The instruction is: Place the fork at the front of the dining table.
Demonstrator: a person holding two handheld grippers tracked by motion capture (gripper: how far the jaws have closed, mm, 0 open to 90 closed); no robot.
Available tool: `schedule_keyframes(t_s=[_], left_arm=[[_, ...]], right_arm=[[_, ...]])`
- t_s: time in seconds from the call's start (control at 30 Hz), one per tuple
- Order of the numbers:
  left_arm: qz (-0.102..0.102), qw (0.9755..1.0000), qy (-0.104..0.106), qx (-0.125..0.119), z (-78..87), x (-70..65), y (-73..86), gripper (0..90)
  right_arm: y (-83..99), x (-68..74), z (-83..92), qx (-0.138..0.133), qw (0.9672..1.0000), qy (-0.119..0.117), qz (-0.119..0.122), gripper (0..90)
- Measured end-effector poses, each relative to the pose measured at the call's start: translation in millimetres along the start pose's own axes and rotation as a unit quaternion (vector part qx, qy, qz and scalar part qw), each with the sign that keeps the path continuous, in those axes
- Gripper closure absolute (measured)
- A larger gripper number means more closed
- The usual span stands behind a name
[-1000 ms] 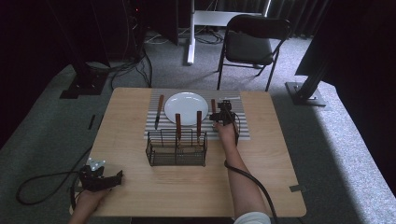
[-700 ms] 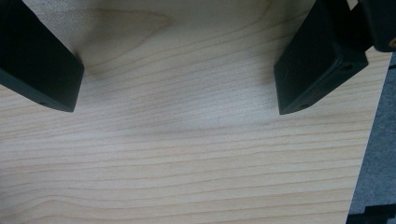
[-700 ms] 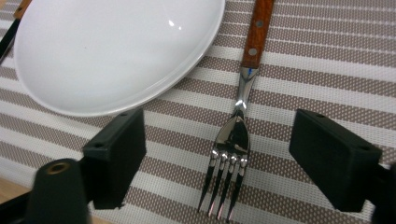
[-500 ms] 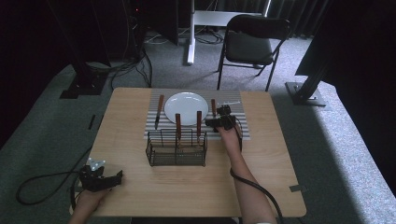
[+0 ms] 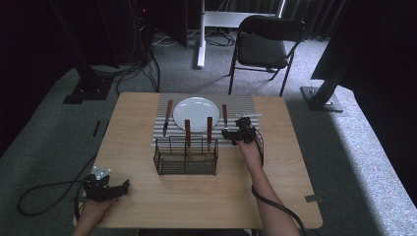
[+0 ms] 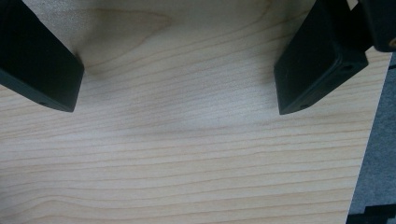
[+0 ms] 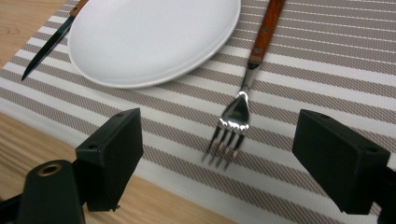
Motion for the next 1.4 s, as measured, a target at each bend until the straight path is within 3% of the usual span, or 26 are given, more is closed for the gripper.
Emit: schedule_keyframes(t_s=[0.47,0.87,1.4], left_arm=[[0.000,1.0000,0.000,0.000,0.0,0.0,-0.1,1.2],[0.000,1.0000,0.000,0.000,0.0,-0.1,-0.1,1.2],[0.000,1.0000,0.000,-0.001,-0.2,0.0,-0.1,1.2]], right_arm=[[27.1,-16.8,21.3,-0.015,0.9998,0.011,-0.003,15.7],[48.2,-20.3,35.4,-0.017,0.9997,0.016,0.008,15.7],[90.8,-28.8,47.3,-0.026,0.9996,-0.009,0.008,15.7]])
Point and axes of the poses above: each handheld gripper's, and its own axes: z roughly backward along the jaws, y roughly out of its underside, x roughly to its left, the point moved 7 cm from there along -z, roughly forward along the jaws
